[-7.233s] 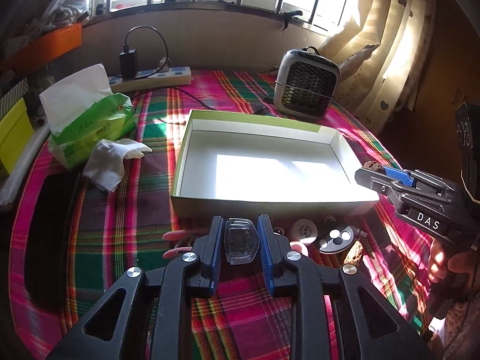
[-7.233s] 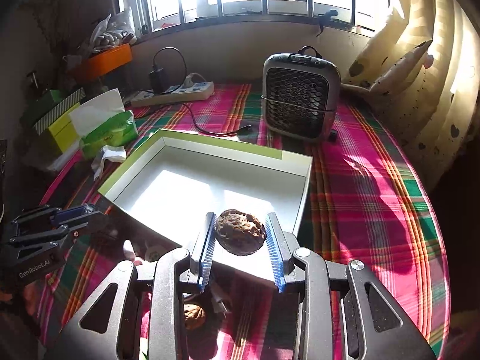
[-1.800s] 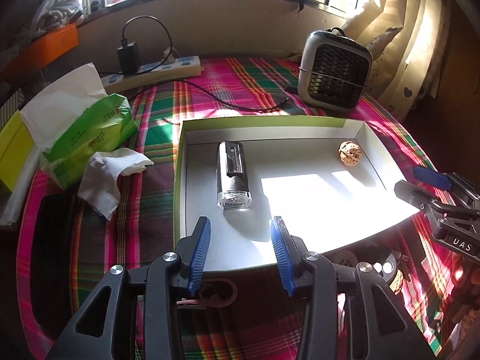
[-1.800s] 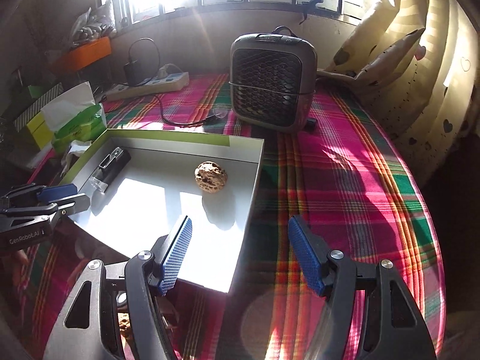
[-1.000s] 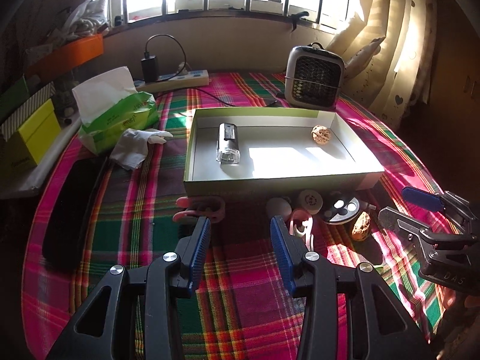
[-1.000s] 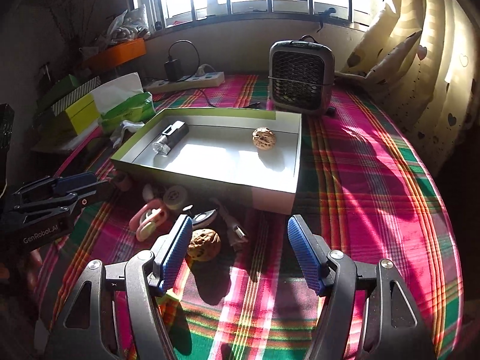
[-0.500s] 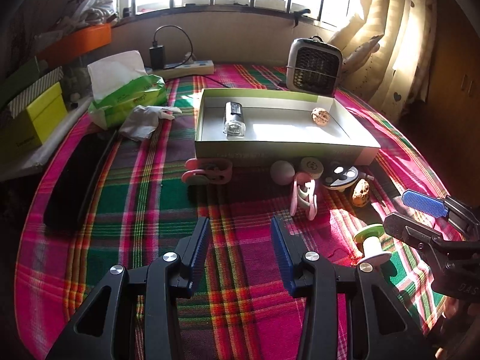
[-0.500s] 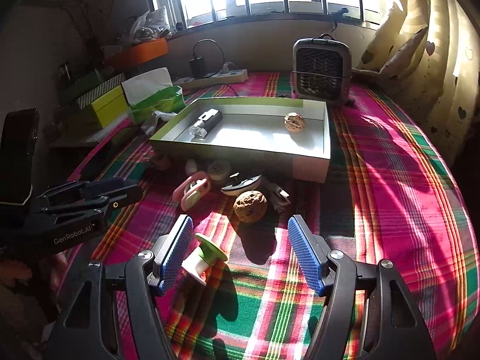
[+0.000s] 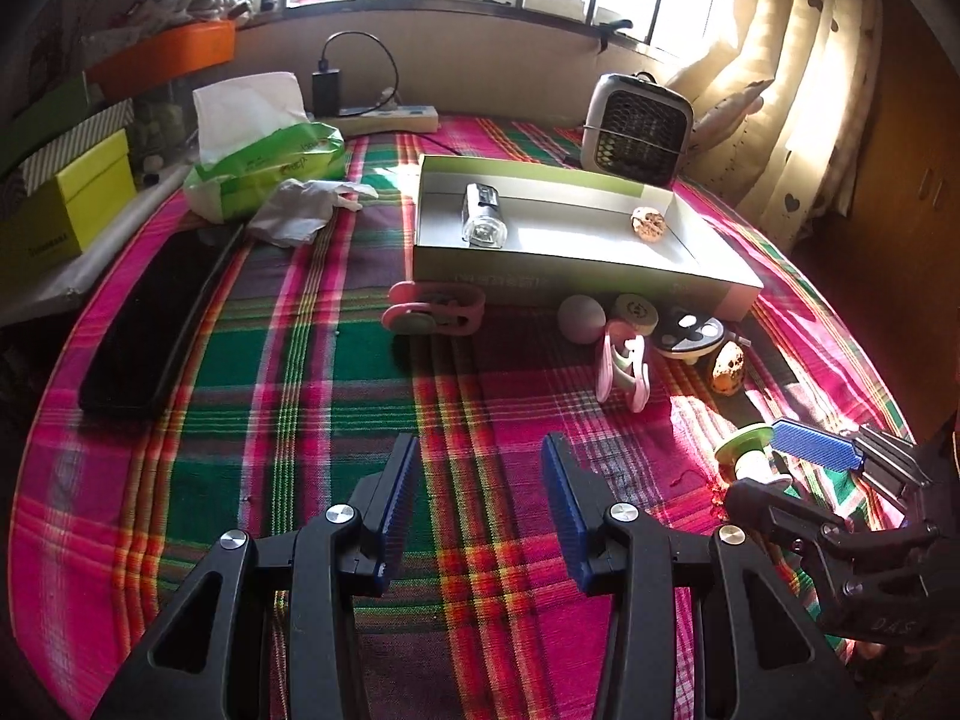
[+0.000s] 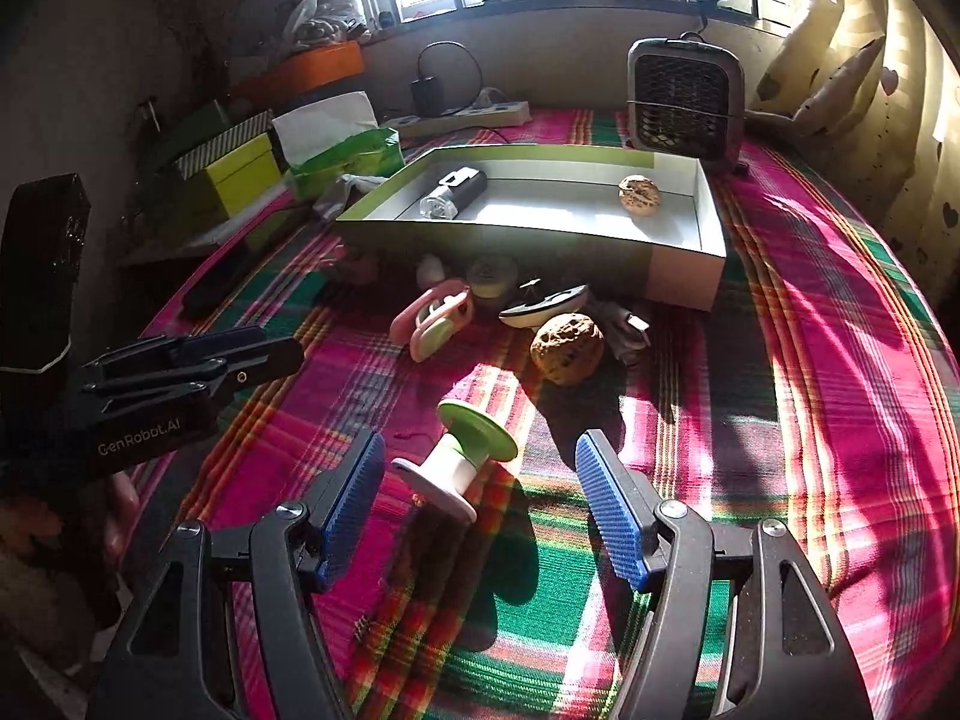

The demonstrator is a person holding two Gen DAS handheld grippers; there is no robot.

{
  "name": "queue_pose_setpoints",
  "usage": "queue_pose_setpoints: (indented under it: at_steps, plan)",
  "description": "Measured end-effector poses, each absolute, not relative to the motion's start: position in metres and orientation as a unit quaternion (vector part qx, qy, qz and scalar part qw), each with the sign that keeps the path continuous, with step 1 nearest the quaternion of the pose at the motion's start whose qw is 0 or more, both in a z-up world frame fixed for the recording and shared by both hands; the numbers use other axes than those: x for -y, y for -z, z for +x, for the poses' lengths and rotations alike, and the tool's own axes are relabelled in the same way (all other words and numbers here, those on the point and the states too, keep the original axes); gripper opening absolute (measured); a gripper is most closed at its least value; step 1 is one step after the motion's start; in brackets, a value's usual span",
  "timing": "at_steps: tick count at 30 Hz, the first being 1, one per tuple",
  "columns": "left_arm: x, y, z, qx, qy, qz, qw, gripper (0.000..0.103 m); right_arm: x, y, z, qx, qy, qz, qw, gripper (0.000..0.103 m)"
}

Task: Organize objects
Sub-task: 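Close the right tool on the white spool with green disc while the left tool approaches a pink clip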

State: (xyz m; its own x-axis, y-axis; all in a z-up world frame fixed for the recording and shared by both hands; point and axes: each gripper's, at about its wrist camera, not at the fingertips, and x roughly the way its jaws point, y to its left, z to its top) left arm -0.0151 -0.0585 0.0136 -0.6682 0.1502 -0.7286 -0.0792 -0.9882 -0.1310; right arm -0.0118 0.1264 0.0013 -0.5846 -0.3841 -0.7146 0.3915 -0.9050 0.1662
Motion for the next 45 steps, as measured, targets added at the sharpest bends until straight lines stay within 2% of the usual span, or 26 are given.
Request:
queue_pose_setpoints:
  at_steps: [14, 18, 20, 35, 45]
  plan:
    - [0.072, -0.004, -0.029, 0.064, -0.906, -0.414, 0.064, 0.04, -0.116, 0.007, -0.015, -0.03, 0.894, 0.404, 0.194, 0.067]
    - [0.073, -0.004, -0.038, 0.064, -0.906, -0.413, 0.068, 0.04, -0.118, 0.007, -0.016, -0.039, 0.898, 0.4, 0.181, 0.049]
    - [0.075, -0.004, -0.046, 0.068, -0.905, -0.414, 0.07, 0.04, -0.12, 0.006, -0.017, -0.039, 0.898, 0.4, 0.178, 0.045]
    - [0.084, -0.008, -0.086, 0.051, -0.91, -0.407, 0.067, 0.04, -0.128, 0.005, -0.023, -0.028, 0.899, 0.399, 0.176, 0.044]
    - [0.079, -0.007, -0.093, 0.058, -0.903, -0.413, 0.105, 0.041, -0.134, 0.004, -0.029, -0.012, 0.899, 0.405, 0.167, 0.045]
